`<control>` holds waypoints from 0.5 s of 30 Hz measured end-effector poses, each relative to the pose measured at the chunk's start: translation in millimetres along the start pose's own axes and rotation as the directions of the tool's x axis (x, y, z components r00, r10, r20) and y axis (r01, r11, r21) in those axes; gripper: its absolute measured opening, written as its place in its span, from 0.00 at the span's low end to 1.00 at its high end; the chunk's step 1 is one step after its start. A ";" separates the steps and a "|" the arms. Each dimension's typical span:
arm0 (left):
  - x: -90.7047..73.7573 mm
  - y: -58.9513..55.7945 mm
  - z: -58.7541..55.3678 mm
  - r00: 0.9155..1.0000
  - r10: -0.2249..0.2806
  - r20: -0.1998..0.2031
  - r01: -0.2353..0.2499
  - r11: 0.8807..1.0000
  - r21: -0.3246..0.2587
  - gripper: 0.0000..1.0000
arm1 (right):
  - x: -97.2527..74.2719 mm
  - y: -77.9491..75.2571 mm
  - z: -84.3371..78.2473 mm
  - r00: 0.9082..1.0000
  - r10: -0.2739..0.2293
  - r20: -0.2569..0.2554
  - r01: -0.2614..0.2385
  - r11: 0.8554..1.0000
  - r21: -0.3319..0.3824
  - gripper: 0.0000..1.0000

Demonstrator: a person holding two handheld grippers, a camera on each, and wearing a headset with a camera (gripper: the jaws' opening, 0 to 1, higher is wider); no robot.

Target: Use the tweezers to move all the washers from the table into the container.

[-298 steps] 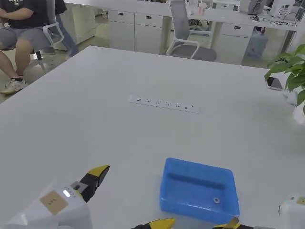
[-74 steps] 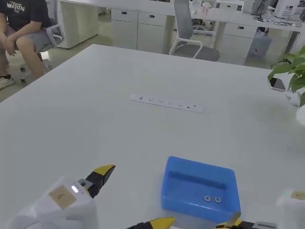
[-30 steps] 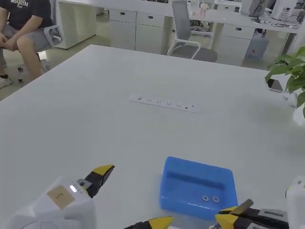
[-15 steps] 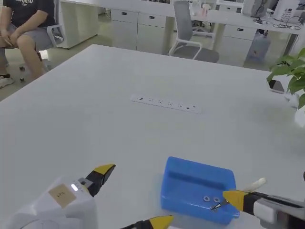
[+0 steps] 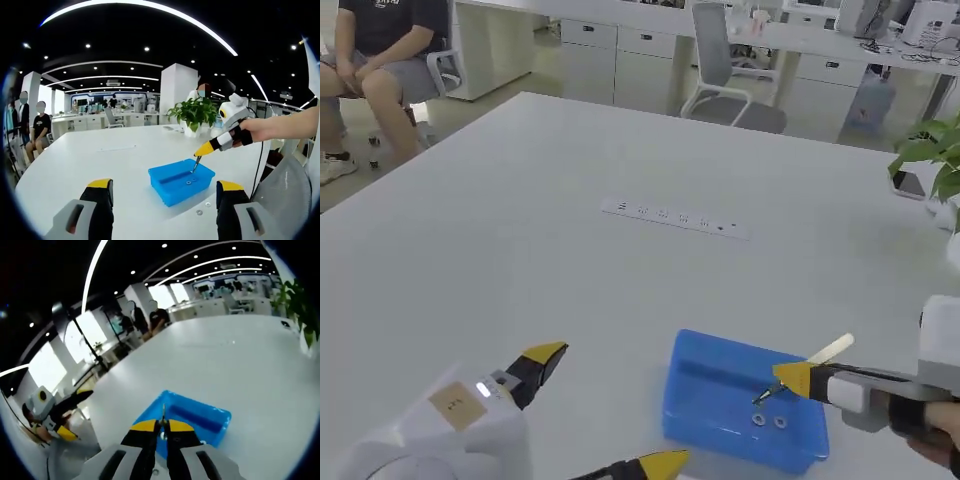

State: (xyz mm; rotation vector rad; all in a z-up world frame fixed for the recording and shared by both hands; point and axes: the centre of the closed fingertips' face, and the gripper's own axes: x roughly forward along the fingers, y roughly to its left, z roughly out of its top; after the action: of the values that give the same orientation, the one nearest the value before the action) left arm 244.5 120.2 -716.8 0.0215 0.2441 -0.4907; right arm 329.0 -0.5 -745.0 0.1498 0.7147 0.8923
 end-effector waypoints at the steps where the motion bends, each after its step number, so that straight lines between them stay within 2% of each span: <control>1: 0.0 0.0 0.1 1.000 0.000 0.000 0.000 1.000 0.000 0.87 | 2.2 -1.0 1.2 1.000 0.000 -0.003 0.000 1.000 -0.001 0.03; 8: -0.6 1.8 0.9 1.000 0.008 0.006 -0.008 1.000 -0.005 0.86 | 16.8 -13.4 4.0 0.999 -0.011 -0.032 0.010 1.000 -0.003 0.03; 15: -0.6 3.0 0.4 1.000 0.011 0.004 -0.011 1.000 -0.005 0.86 | 27.6 -23.2 -1.7 0.997 -0.024 -0.074 0.023 1.000 -0.011 0.03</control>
State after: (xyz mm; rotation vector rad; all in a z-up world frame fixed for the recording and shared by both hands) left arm 245.4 123.1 -716.4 0.0169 0.2414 -0.4791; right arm 354.7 5.3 -769.6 0.0995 0.7798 0.8827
